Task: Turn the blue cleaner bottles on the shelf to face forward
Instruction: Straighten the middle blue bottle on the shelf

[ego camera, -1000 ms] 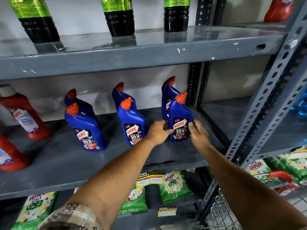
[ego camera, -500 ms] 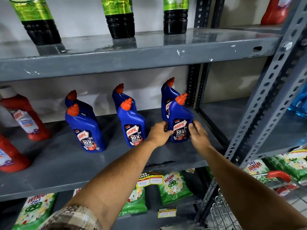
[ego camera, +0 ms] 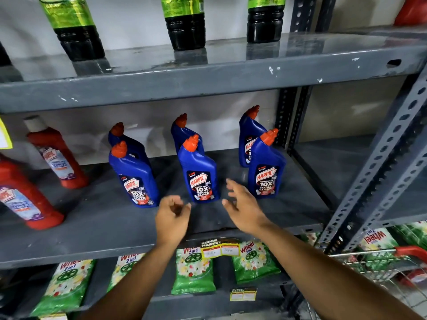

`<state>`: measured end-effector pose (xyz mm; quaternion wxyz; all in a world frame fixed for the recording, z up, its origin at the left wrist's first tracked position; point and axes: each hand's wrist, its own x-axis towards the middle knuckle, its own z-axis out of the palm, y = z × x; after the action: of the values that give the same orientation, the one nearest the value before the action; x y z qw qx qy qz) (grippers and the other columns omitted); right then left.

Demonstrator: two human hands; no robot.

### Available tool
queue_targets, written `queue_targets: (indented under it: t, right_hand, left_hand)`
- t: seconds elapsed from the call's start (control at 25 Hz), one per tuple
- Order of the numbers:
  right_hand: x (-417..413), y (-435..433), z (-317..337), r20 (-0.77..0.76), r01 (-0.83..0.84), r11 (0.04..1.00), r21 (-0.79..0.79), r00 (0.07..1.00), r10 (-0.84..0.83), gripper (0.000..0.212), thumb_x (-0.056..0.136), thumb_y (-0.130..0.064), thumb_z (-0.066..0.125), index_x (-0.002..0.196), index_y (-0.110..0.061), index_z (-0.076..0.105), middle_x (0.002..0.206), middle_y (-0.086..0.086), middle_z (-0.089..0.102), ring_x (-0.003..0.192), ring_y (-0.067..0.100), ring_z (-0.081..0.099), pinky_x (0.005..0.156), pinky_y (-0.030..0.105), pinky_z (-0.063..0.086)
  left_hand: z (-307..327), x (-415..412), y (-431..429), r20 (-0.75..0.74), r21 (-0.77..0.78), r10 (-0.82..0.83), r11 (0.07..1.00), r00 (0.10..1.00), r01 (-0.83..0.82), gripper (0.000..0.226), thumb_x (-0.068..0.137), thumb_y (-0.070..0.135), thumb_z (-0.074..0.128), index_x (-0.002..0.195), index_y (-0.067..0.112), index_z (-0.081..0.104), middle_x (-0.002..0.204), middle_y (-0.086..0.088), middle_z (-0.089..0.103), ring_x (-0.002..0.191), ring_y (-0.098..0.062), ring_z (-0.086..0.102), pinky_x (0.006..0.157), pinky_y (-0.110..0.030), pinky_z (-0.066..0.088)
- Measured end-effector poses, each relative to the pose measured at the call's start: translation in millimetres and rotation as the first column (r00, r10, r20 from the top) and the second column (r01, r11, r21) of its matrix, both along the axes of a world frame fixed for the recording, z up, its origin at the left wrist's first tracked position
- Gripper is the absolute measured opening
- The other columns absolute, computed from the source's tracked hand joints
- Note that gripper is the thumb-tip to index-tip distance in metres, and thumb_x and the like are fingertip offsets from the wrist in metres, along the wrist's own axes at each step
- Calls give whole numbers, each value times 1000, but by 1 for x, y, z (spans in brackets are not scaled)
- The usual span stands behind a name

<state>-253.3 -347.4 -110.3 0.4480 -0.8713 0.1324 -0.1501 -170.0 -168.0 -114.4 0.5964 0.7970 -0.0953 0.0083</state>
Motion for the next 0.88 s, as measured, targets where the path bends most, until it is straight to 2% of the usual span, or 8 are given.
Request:
queue_targets:
  t: [0.08,0.12,0.24,0.32,0.4,0.56,0.72,0.88]
  right_hand:
    - [24,10,5,-57,11,996,92,998,-5,73,93,-21,55,150,-26,12,155,0,30,138,16,36,111,45,36]
    - [32,13,6,-55,12,994,105,998,-6,74,93,-19,55,151,-25,9,155,1,31,140,19,34,112,46,34]
    - [43,22,8,-58,24,996,90,998,-18,68,94,-15,52,151,-23,15,147,4,44,135,21,42,112,42,34]
    - [46,27,7,-52,36,998,60,998,-33,66,94,-14,51,150,-24,17,144,4,48,132,21,45,110,40,36]
    - [47,32,6,-33,20,998,61,999,-18,66,93,-14,51,149,-26,19,142,4,50,131,20,46,109,40,38]
    - [50,36,0,-22,-13,998,69,1000,14,66,93,-14,53,148,-29,19,143,1,49,131,17,47,108,41,40]
    - [52,36,0,-59,7,996,85,998,-2,67,93,-16,52,148,-30,17,143,1,49,130,17,48,107,40,41]
    - [46,43,3,-82,34,997,69,996,-29,70,94,-14,51,150,-25,12,149,3,39,134,19,43,107,35,37]
  left_hand:
    - [10,19,-8,-91,-153,-91,985,992,76,51,84,0,63,132,7,46,123,-2,55,112,-18,54,101,-33,44]
    - [12,27,-12,-88,-205,-167,968,982,146,55,86,-2,59,137,6,41,128,-2,52,117,-17,52,104,-34,42]
    - [9,39,-13,30,-190,-308,932,951,308,37,90,-3,52,125,10,56,118,-4,65,107,-11,62,97,-31,48]
    - [6,41,-9,53,-158,-288,943,956,293,34,92,0,49,117,21,60,109,7,67,100,3,63,90,-20,48]
    - [2,45,-5,44,-161,-262,950,964,266,36,94,1,46,119,23,59,109,11,66,97,9,62,87,-14,46]
    - [0,48,-2,30,-192,-233,953,972,234,37,94,-1,43,126,12,58,114,1,66,95,10,63,86,-11,47]
    - [3,44,1,36,-145,-264,953,964,267,40,93,-3,42,128,12,56,111,9,65,97,13,61,82,-5,45]
    - [3,42,7,-25,-117,-261,960,965,256,45,93,1,44,136,12,48,130,2,58,118,-4,54,100,-18,41]
